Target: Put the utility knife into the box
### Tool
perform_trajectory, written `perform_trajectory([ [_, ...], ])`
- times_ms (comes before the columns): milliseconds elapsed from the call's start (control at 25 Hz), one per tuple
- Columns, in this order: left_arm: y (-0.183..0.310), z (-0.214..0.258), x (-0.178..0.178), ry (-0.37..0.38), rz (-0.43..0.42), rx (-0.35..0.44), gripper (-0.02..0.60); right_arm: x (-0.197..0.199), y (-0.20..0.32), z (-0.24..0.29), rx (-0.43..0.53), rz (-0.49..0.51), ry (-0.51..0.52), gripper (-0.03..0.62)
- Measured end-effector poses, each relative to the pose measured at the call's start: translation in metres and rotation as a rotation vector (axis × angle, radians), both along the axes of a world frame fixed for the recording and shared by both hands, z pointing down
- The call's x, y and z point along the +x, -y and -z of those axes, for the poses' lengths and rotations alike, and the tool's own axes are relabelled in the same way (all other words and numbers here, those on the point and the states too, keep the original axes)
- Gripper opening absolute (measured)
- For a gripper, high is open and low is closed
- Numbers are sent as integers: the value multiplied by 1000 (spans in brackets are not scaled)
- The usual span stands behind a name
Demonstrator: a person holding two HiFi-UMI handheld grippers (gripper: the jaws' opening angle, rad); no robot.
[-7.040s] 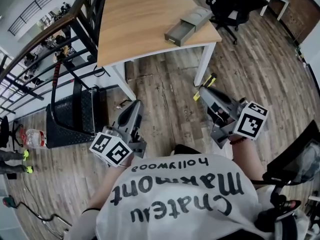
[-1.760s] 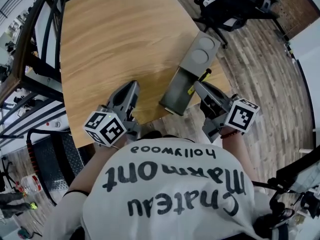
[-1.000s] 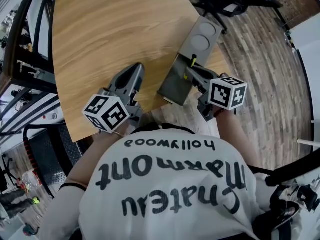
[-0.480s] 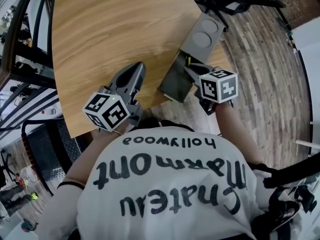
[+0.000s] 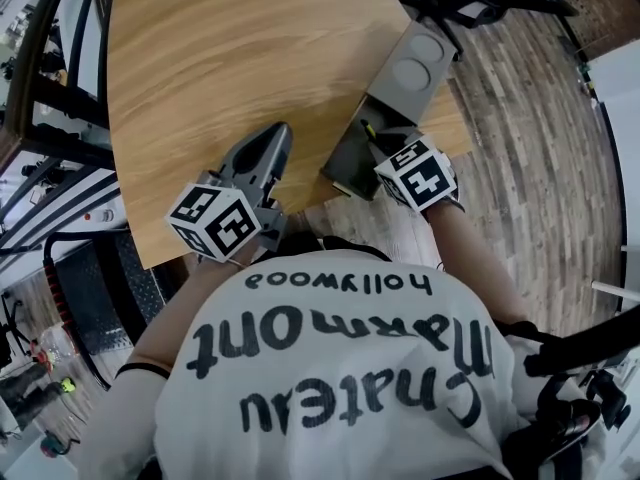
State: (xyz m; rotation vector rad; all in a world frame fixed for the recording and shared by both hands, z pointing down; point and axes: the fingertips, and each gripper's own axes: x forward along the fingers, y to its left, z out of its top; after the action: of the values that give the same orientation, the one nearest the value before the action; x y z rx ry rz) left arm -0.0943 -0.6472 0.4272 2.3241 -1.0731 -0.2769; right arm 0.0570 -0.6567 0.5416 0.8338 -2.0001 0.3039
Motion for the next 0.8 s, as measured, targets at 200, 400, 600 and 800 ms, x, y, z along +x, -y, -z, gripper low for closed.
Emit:
perform_trajectory([
  [200, -1, -3, -5, 2, 8, -7, 6, -2, -1, -7, -8, 16, -24, 32],
  [400, -4, -3, -9, 1, 14, -9, 6, -4, -2, -7, -22, -5, 4, 32],
  [600, -6, -6, -8, 4, 19, -15, 6, -5, -3, -7, -37, 11, 16, 32],
  [800, -6, -7, -5, 2, 11, -21, 6, -7, -4, -5, -59, 15, 53, 32],
])
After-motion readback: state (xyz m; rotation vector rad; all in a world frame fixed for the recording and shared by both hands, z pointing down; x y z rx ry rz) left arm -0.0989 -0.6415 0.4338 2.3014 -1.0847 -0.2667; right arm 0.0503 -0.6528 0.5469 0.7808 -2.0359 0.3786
